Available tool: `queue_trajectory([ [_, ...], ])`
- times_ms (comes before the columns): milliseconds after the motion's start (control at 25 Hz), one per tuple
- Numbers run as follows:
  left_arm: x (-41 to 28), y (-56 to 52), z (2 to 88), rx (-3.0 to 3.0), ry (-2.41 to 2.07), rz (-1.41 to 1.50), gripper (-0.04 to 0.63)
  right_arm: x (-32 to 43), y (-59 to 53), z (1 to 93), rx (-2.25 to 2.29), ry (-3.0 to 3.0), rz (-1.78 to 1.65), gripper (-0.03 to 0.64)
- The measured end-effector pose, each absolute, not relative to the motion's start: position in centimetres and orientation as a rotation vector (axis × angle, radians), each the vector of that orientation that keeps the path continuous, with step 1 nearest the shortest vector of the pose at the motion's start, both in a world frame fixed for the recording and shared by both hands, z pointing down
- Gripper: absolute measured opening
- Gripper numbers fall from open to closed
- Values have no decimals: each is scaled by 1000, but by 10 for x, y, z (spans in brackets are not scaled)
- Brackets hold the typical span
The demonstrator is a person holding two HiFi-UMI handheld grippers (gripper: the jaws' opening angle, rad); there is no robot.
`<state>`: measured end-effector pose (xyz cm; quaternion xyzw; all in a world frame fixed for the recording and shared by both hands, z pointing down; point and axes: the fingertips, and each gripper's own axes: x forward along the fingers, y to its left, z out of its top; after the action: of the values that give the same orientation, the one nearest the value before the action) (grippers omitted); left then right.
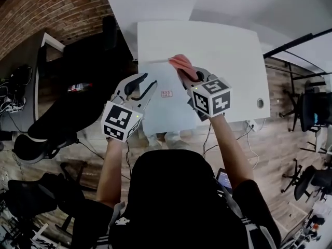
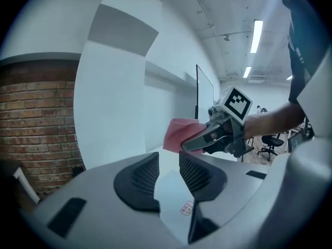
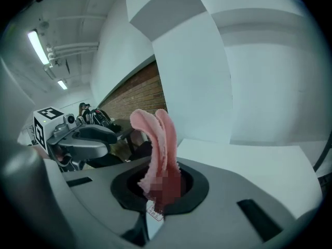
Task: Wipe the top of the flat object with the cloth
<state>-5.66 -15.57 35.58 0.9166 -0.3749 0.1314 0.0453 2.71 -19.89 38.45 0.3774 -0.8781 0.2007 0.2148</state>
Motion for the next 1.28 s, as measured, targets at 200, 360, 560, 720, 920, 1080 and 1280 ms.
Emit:
queue_trajectory([
  [200,-62,-161,315,2848,-1236,337,59,18,-197,339,1084,-2536,497,48],
  [360,-65,-164,285,2871,-1289,292,31,13,-194,303,1122,-2623,452,48],
  [560,-71,-167,247,2876,-1336,221,14,10,-191,263,1170,-2698,365,48],
  [720,-73,-166,225,2886,-1352,188,14,8,-189,240,1201,-2746,322,48],
  [920,-73,-169,208,2915,-1389,171,14,2,-189,221,1198,-2798,317,48],
  [1080,-68,-169,197,2914,-1389,114,13,2,-188,212,1200,-2812,291,48],
  [1280,-64,-169,195,2917,-1392,88,14,4,-189,213,1216,-2795,253,48],
])
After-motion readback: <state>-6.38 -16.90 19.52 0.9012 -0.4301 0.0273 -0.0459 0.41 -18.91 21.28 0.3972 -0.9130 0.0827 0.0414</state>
